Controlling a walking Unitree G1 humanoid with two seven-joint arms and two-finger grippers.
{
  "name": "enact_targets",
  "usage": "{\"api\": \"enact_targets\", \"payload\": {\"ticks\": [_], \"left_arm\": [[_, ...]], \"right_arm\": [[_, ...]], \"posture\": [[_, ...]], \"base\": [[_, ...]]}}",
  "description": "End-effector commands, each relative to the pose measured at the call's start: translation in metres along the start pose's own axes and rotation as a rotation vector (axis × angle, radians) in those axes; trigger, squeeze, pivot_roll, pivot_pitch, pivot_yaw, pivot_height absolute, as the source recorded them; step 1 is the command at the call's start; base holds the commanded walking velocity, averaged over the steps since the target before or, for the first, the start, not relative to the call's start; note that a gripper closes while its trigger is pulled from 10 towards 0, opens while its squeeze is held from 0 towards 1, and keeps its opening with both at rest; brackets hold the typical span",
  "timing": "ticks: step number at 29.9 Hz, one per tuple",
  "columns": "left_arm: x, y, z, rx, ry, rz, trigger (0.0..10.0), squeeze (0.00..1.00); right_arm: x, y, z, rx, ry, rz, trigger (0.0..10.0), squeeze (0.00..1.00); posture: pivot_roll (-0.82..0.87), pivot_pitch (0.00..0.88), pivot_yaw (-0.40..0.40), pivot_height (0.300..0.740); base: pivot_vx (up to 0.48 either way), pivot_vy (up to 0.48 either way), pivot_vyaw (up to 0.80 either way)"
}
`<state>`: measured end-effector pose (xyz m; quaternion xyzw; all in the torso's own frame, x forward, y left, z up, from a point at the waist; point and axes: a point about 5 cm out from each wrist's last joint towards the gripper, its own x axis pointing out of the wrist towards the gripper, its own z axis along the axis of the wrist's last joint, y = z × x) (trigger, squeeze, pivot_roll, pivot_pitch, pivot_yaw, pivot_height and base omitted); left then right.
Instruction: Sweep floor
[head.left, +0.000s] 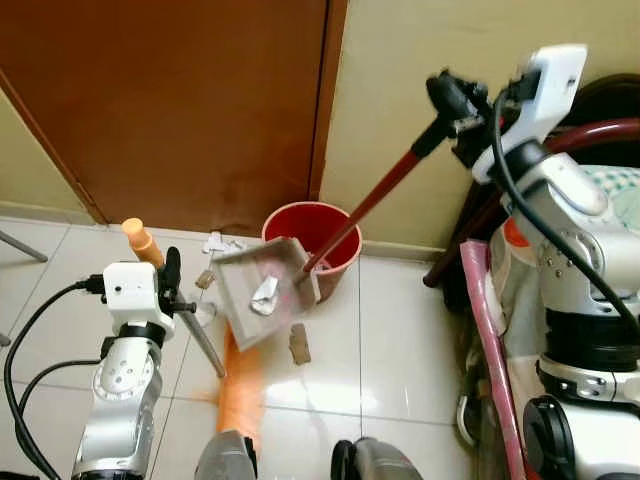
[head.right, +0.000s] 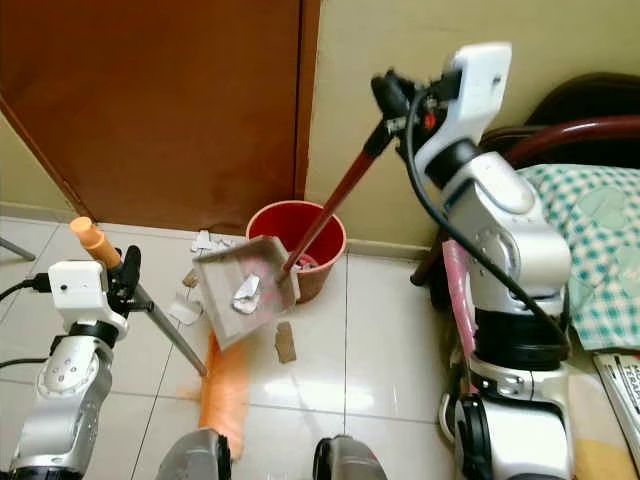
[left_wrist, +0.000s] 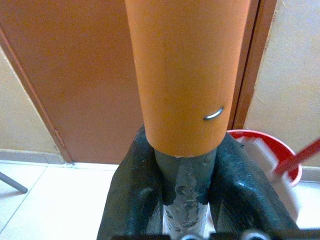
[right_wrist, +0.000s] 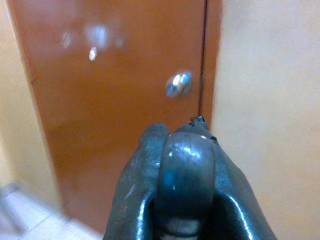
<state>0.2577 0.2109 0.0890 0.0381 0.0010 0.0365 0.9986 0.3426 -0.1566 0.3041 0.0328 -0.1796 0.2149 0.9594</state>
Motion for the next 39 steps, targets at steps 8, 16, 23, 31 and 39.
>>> {"api": "enact_targets", "payload": {"ticks": [8, 16, 23, 31, 39], "left_arm": [[-0.004, 0.001, -0.012, 0.049, 0.061, 0.012, 10.0, 0.0], [-0.003, -0.005, -0.013, 0.041, 0.063, -0.008, 10.0, 0.0], [-0.003, -0.006, -0.012, 0.038, 0.058, -0.008, 10.0, 0.0], [-0.002, -0.009, -0.012, 0.034, 0.06, -0.013, 10.0, 0.0], [0.001, -0.01, -0.012, 0.039, 0.055, -0.02, 10.0, 0.0]], "right_arm": [[0.011, 0.002, 0.038, -0.239, -0.212, -0.047, 10.0, 0.0], [0.016, 0.038, 0.015, -0.382, -0.25, 0.05, 10.0, 0.0], [-0.001, 0.091, -0.025, -0.617, -0.262, 0.32, 10.0, 0.0], [0.002, 0.085, -0.019, -0.618, -0.299, 0.26, 10.0, 0.0], [0.009, 0.061, 0.016, -0.691, -0.403, 0.062, 10.0, 0.0]], "posture": [[0.01, 0.088, -0.06, 0.74], [0.01, 0.09, -0.06, 0.74], [0.02, 0.091, -0.067, 0.74], [0.02, 0.089, -0.067, 0.74], [0.01, 0.083, -0.068, 0.74]], "base": [[0.0, 0.0, 0.0], [0.0, 0.0, 0.0], [0.0, 0.0, 0.0], [0.0, 0.0, 0.0], [0.0, 0.0, 0.0]]}}
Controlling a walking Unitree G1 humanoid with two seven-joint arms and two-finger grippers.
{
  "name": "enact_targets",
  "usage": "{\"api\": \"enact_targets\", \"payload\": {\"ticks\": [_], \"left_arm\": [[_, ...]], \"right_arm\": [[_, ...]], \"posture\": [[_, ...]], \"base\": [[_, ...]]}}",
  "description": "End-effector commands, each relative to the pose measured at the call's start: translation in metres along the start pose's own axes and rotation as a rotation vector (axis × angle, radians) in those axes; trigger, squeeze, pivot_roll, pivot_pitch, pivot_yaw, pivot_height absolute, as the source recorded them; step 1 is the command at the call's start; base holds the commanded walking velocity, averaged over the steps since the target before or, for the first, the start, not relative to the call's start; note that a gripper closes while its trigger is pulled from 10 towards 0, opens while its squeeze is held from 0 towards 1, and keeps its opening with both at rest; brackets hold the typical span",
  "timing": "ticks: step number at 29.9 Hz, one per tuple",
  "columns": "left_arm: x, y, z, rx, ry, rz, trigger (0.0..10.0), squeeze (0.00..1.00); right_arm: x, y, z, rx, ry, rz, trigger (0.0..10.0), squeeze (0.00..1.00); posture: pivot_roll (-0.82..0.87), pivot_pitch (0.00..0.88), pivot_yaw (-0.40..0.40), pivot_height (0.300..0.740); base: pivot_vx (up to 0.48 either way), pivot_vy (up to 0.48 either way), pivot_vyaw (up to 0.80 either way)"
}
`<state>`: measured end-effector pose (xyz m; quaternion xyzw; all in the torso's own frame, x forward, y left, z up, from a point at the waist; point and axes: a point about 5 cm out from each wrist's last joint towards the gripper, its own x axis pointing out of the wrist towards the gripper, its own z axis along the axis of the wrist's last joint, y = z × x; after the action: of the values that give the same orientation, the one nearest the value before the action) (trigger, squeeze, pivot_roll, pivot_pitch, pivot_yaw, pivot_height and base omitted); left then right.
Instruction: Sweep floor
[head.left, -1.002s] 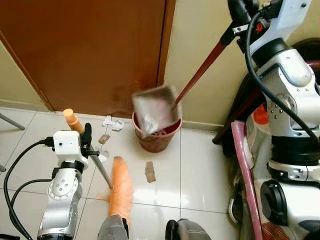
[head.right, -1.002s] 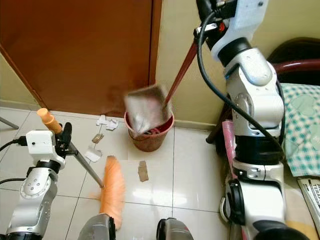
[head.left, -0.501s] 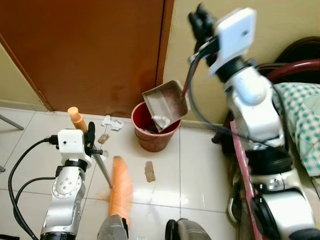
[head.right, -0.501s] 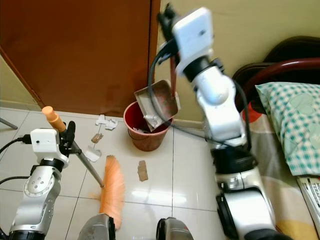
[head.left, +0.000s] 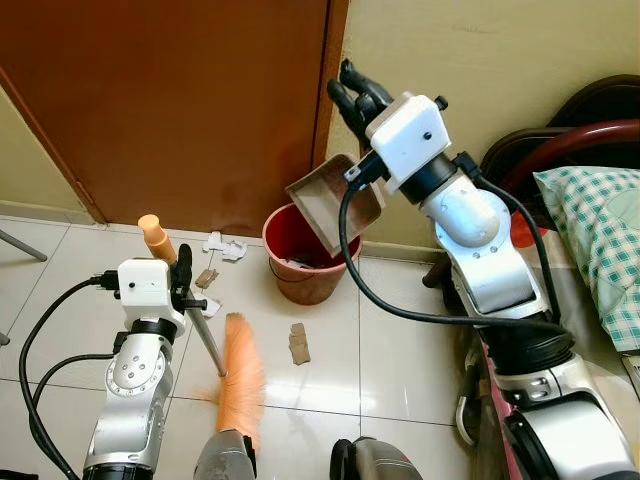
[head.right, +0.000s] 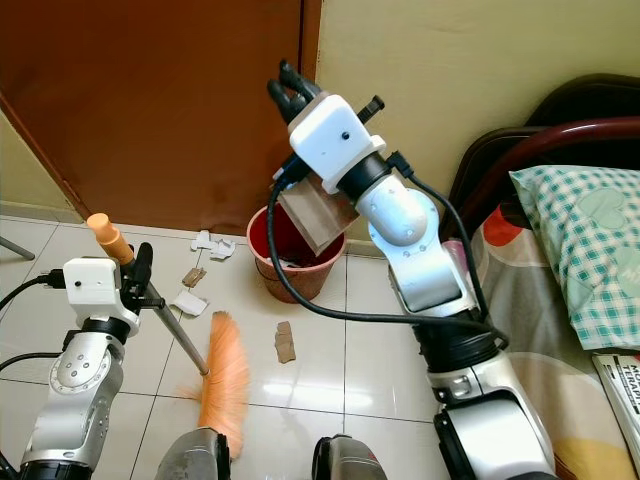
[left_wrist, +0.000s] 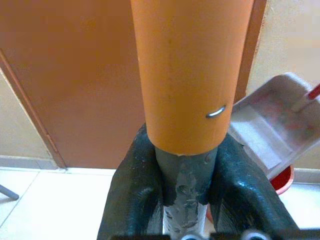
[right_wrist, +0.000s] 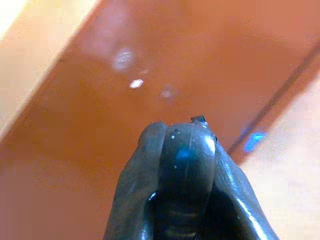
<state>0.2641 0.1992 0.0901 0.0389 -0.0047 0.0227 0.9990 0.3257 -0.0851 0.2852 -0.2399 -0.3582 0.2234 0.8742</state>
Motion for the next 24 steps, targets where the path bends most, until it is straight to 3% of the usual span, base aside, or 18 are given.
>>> {"api": "enact_targets", "payload": {"ticks": [1, 3, 4, 6, 10, 24], "left_arm": [[-0.004, 0.001, -0.014, 0.037, 0.069, 0.008, 10.0, 0.0], [-0.004, 0.001, -0.014, 0.037, 0.069, 0.008, 10.0, 0.0], [-0.004, 0.001, -0.014, 0.037, 0.069, 0.008, 10.0, 0.0], [-0.004, 0.0, -0.015, 0.035, 0.073, 0.006, 10.0, 0.0], [-0.004, -0.002, -0.015, 0.033, 0.076, -0.001, 10.0, 0.0], [-0.005, -0.006, -0.02, 0.042, 0.099, -0.026, 10.0, 0.0]], "right_arm": [[0.006, -0.037, 0.024, -0.118, -0.095, -0.151, 10.0, 0.0], [0.004, -0.052, 0.021, -0.156, -0.054, -0.225, 10.0, 0.0], [0.004, -0.052, 0.021, -0.156, -0.054, -0.225, 10.0, 0.0], [-0.003, -0.064, 0.017, -0.24, -0.034, -0.267, 10.0, 0.0], [-0.01, -0.065, 0.009, -0.245, 0.011, -0.283, 10.0, 0.0], [-0.053, -0.039, -0.035, -0.152, 0.246, -0.292, 10.0, 0.0]], "posture": [[0.01, 0.08, -0.07, 0.74], [0.01, 0.08, -0.07, 0.74], [0.01, 0.08, -0.07, 0.74], [0.01, 0.075, -0.073, 0.74], [0.0, 0.076, -0.072, 0.74], [0.0, 0.086, -0.065, 0.74]], "base": [[0.0, 0.0, 0.0], [0.0, 0.0, 0.0], [0.0, 0.0, 0.0], [0.0, 0.0, 0.0], [0.0, 0.0, 0.0], [0.0, 0.0, 0.0]]}}
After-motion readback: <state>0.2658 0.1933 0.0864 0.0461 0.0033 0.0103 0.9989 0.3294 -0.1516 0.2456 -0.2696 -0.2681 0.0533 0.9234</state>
